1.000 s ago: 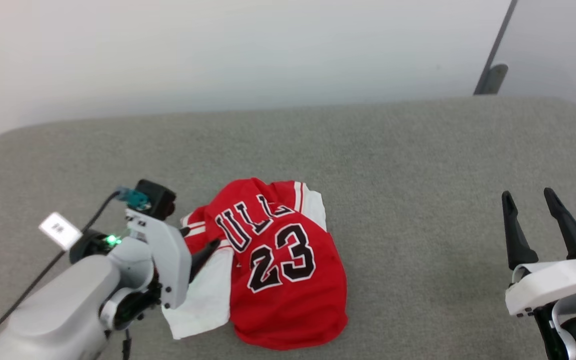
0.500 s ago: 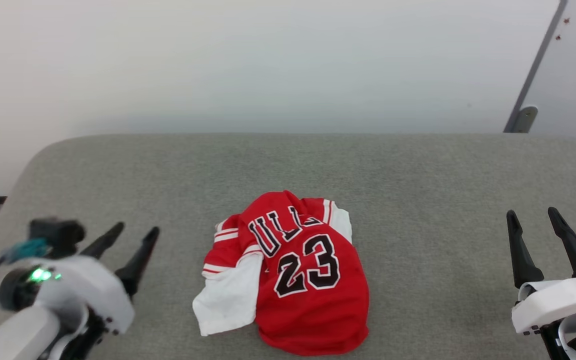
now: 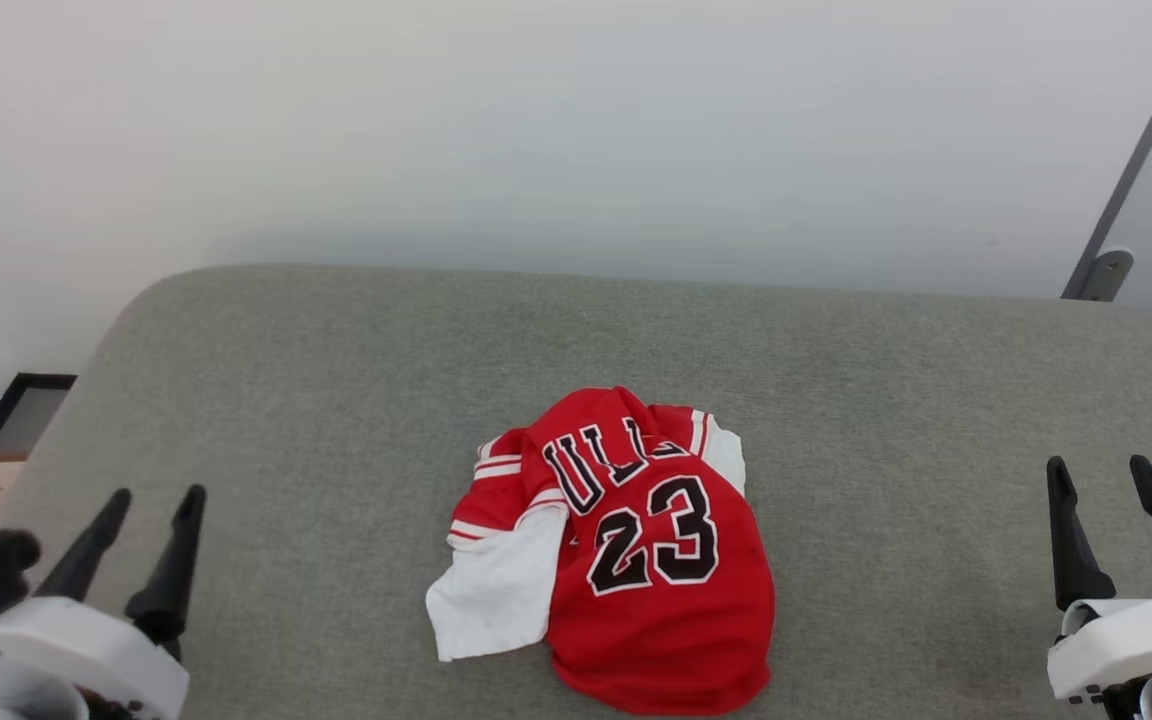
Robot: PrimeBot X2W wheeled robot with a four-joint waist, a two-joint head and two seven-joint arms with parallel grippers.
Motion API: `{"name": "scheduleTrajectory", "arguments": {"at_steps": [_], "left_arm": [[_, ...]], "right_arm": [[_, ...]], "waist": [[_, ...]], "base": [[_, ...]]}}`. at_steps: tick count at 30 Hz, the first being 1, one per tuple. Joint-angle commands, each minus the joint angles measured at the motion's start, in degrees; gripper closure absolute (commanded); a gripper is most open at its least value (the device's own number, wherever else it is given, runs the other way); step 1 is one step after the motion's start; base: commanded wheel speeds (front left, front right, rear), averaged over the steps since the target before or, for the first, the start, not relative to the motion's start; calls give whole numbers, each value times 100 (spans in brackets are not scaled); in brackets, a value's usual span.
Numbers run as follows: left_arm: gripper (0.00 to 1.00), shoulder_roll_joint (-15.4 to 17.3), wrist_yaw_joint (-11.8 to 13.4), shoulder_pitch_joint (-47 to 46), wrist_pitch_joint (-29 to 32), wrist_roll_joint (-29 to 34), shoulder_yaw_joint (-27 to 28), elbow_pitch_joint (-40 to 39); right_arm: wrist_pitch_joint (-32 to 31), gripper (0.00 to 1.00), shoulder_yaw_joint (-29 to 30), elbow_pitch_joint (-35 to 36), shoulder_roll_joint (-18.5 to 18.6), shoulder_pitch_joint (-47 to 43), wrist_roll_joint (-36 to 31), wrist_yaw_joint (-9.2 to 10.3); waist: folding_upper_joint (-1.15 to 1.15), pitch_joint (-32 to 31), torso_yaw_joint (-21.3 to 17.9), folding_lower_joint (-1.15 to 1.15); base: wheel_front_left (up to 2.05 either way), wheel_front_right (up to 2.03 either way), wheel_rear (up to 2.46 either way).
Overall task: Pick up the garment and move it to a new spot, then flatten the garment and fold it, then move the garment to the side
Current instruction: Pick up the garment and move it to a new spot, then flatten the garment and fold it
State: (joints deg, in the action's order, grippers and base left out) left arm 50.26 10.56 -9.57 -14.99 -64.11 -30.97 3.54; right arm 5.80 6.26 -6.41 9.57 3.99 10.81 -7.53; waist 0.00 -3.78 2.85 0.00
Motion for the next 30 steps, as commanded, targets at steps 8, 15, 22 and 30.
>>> {"name": "scheduleTrajectory", "arguments": {"at_steps": [8, 15, 22, 30], "left_arm": [[0, -377, -369, 796, -15, 515, 1034, 43], [0, -614, -609, 1063, -16, 823, 1499, 79], [0, -747, -754, 1171, -17, 1015, 1724, 113], [0, -795, -810, 1139, -17, 1077, 1773, 148]], "right_arm": [[103, 0, 106, -40, -117, -210, -47, 8], [187, 0, 150, -158, -154, -258, -53, 8], [210, 0, 152, -225, -176, -244, -68, 8], [168, 0, 75, -257, -186, -220, 3, 8]], "waist": [[0, 62, 53, 0], [0, 100, 12, 0], [0, 113, -28, 0], [0, 125, 20, 0]], "base": [[0, 0, 0], [0, 0, 0], [0, 0, 0], [0, 0, 0]]}}
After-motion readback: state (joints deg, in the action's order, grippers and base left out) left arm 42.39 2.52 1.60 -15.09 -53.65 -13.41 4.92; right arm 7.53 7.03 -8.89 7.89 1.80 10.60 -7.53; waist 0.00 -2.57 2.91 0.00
